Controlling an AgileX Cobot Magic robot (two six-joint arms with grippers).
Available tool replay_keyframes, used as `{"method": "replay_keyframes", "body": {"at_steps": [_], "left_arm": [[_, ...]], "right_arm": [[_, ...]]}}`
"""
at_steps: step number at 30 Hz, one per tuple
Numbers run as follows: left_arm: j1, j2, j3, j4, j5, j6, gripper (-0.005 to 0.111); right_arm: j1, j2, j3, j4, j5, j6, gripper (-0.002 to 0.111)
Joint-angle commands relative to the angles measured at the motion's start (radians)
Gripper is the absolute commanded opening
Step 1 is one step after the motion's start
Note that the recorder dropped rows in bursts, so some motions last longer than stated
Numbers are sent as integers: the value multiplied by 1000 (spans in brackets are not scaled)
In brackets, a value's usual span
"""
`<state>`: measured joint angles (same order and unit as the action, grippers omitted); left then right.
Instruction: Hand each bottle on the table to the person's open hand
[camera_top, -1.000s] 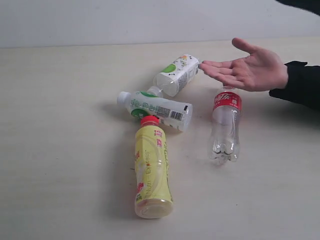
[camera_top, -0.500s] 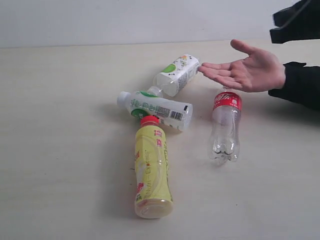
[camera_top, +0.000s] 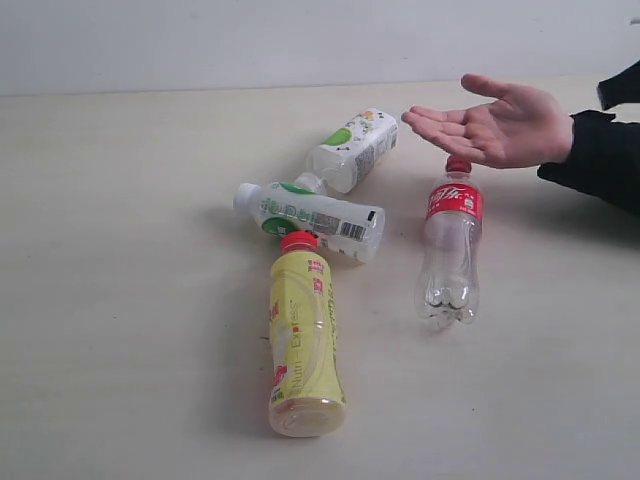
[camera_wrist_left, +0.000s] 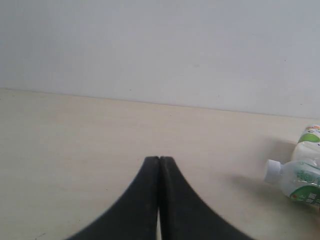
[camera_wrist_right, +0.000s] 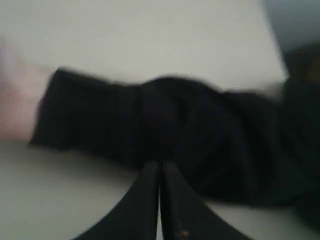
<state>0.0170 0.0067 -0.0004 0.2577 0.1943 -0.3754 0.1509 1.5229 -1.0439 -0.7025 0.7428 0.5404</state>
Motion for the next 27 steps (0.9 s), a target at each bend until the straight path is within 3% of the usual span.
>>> {"method": "replay_keyframes", "body": {"at_steps": [1,4,7,14,17,21,27], "left_arm": [[1,-7,0,0,-1,1,0],[1,-7,0,0,-1,1,0],[1,-7,0,0,-1,1,0],[1,-7,0,0,-1,1,0],[1,-7,0,0,-1,1,0],[1,-7,0,0,-1,1,0],[1,-7,0,0,-1,1,0]], "right_arm": [[6,64,-111,575,227,-297,4],[44,81,-94,718,247,-307,8],[109,98,-79,741,205,-301,17],[207,175,-79,731,114,-224,69],[233,215,-79,721,73,-218,84],[233,268,-79,718,-3,-166,93],[233,331,-79,670,-86,-145,95]]}}
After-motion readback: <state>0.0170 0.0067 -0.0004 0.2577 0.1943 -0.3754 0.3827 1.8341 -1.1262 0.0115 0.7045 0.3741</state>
